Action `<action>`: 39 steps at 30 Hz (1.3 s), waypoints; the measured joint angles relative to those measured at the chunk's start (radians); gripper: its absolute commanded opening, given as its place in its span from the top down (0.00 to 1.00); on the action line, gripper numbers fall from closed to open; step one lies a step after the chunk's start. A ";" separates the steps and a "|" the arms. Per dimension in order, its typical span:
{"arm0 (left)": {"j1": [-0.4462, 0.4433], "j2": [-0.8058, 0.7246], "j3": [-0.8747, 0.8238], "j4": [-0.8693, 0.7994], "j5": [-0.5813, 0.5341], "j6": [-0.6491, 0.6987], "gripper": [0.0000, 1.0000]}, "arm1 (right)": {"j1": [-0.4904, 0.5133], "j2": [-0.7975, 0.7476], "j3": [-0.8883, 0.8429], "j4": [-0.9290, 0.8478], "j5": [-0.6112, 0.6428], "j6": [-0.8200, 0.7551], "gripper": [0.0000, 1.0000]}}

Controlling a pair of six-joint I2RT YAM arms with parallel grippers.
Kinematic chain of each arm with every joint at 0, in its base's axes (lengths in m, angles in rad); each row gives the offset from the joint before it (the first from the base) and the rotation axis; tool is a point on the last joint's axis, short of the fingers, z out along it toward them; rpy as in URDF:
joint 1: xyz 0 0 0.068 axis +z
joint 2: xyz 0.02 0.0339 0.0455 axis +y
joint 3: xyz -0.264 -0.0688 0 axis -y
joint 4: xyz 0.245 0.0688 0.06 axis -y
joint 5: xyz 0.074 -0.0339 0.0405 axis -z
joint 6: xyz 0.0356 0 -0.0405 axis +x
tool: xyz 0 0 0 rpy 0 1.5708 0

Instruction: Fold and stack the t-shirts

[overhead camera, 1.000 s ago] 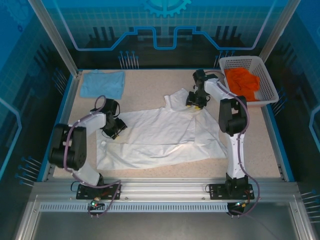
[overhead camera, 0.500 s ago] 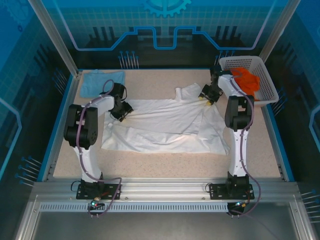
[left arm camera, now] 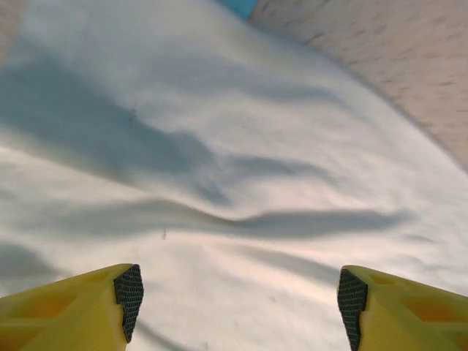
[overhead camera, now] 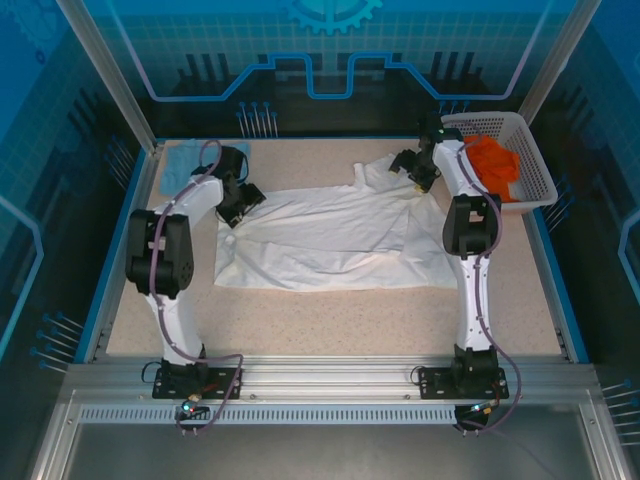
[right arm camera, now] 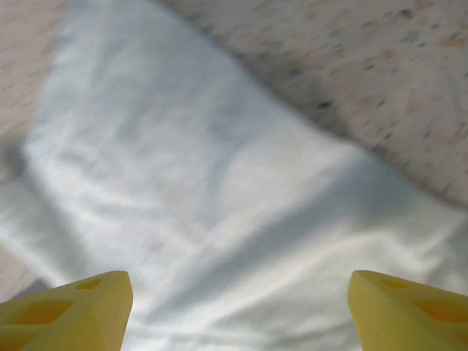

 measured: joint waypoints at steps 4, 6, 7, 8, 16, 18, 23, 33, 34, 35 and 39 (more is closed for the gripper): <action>0.001 -0.190 -0.054 0.001 0.000 -0.001 0.28 | 0.045 -0.221 -0.179 0.050 0.001 -0.042 0.24; 0.002 -0.302 -0.128 0.005 0.004 -0.004 0.28 | 0.058 -0.380 -0.318 0.086 0.002 -0.064 0.26; 0.004 -0.341 -0.163 0.006 0.007 -0.006 0.29 | 0.058 -0.440 -0.372 0.099 0.002 -0.072 0.28; 0.007 -0.379 -0.208 0.008 0.014 -0.008 0.29 | 0.054 -0.502 -0.434 0.116 -0.002 -0.082 0.29; 0.085 -0.333 -0.379 0.014 0.100 0.023 0.44 | -0.015 -0.593 -0.786 0.206 -0.051 -0.121 0.34; 0.105 -0.278 -0.360 0.012 0.136 0.055 0.44 | -0.017 -0.554 -0.801 0.204 -0.051 -0.128 0.36; 0.114 -0.169 -0.274 0.003 0.180 0.130 0.45 | -0.017 -0.486 -0.769 0.195 -0.051 -0.134 0.39; 0.114 -0.109 -0.248 -0.005 0.202 0.188 0.44 | -0.017 -0.397 -0.682 0.195 -0.040 -0.140 0.51; 0.114 -0.108 -0.248 -0.005 0.202 0.191 0.44 | -0.017 -0.388 -0.678 0.195 -0.040 -0.140 0.52; 0.114 -0.108 -0.248 -0.005 0.202 0.192 0.44 | -0.017 -0.375 -0.671 0.193 -0.040 -0.142 0.52; 0.114 -0.107 -0.246 -0.006 0.202 0.206 0.43 | -0.017 -0.331 -0.642 0.188 -0.040 -0.143 0.59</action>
